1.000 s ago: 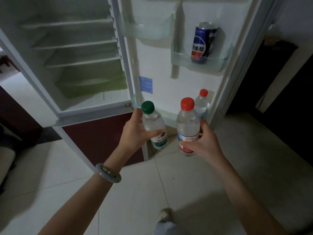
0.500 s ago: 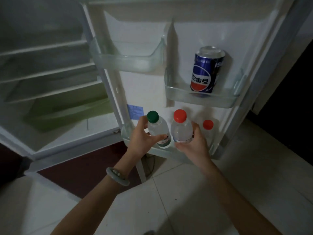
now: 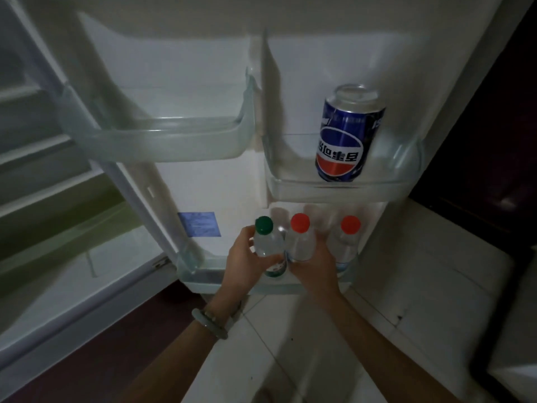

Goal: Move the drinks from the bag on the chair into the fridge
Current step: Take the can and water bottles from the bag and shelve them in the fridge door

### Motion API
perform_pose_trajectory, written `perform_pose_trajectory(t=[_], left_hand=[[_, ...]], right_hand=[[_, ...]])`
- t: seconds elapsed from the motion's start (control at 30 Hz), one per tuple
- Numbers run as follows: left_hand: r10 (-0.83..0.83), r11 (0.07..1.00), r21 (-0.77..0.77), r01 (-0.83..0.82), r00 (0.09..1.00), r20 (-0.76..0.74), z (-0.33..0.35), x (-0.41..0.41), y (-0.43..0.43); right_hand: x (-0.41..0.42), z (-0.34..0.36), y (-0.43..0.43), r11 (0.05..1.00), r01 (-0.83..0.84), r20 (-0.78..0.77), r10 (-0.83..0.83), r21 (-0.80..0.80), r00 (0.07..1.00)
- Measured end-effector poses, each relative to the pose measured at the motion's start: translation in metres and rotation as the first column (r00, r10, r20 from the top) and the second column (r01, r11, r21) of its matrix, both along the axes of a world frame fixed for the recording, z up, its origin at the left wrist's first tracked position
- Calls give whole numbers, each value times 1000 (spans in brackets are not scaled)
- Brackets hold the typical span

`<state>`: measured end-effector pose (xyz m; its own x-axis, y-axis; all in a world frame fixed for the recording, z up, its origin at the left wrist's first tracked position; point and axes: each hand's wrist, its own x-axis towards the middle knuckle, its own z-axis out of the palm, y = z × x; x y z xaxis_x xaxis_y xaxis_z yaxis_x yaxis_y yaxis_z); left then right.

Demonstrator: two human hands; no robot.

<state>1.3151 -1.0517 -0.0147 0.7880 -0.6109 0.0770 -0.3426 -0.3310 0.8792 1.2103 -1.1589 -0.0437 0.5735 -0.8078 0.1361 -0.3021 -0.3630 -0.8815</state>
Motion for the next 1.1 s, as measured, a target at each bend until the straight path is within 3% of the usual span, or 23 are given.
perform_pose_trajectory(t=[0.2, 0.5, 0.8, 0.97, 1.1], left_hand=[[-26, 999, 19, 26, 999, -33, -5, 13, -9], [-96, 994, 47, 94, 995, 20, -4, 6, -13], [-183, 982, 72, 176, 977, 106, -17, 7, -9], [-123, 992, 32, 122, 887, 445, -14, -36, 16], [-290, 956, 130, 263, 780, 554, -7, -74, 28]], right_hand=[[1, -8, 3, 994, 67, 20, -66, -82, 998], [1, -27, 2, 990, 130, -42, -128, 47, 991], [-20, -12, 27, 982, 158, 39, -162, 103, 986], [-65, 5, 42, 986, 132, 83, -140, 100, 987], [-118, 17, 40, 997, 78, -43, -78, 11, 996]])
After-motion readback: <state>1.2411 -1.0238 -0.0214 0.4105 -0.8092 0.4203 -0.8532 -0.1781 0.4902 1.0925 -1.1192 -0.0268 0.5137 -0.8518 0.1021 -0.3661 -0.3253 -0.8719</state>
